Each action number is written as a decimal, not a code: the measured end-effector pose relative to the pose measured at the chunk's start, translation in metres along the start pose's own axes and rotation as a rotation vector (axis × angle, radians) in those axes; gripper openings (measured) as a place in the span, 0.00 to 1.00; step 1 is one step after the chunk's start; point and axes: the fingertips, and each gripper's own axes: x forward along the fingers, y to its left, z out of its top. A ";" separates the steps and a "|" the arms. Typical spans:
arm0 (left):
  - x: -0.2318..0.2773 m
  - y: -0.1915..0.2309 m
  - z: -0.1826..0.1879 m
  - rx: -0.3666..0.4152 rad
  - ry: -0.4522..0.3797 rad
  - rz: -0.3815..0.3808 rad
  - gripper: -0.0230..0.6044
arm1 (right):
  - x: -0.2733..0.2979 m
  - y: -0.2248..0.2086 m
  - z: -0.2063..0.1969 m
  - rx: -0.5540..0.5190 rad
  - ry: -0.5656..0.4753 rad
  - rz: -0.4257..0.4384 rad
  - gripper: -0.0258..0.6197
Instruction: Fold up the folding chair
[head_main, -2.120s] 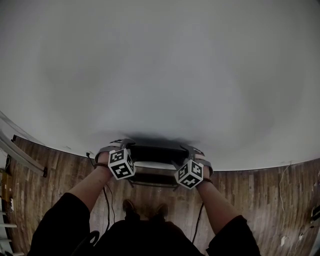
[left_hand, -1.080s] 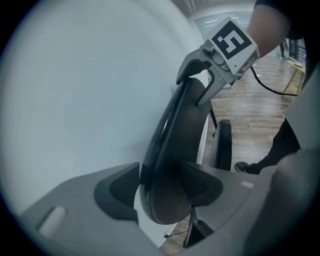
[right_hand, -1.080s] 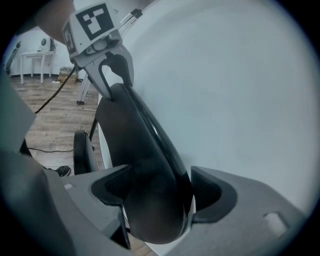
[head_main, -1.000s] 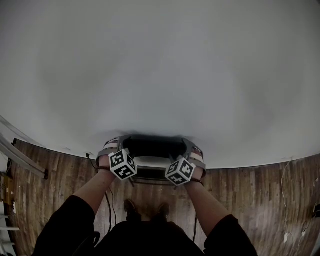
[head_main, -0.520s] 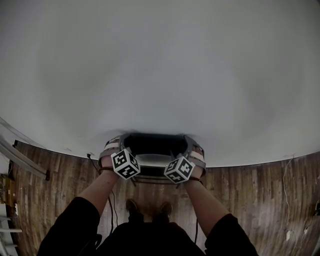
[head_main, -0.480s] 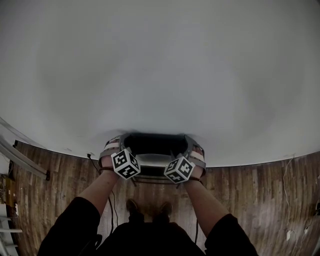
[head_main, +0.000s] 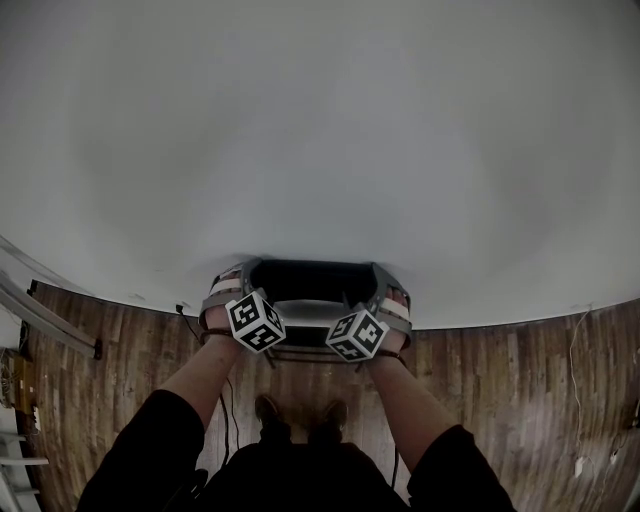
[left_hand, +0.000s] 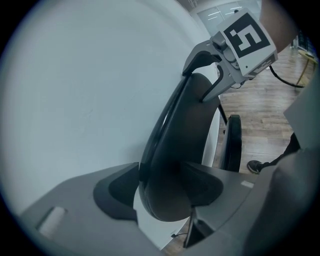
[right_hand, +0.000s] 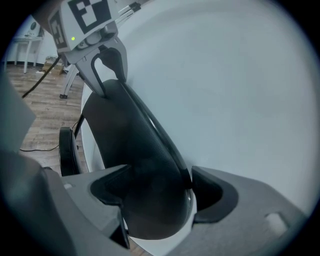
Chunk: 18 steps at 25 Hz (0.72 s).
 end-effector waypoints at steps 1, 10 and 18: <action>0.000 0.001 0.000 0.005 0.000 0.004 0.46 | 0.000 0.000 0.000 -0.002 -0.001 -0.005 0.61; 0.003 0.004 -0.002 0.039 0.011 0.002 0.45 | 0.001 -0.001 0.000 -0.022 0.000 -0.001 0.60; -0.021 0.013 -0.007 0.006 -0.006 -0.004 0.43 | -0.011 0.000 0.008 -0.017 -0.020 0.087 0.60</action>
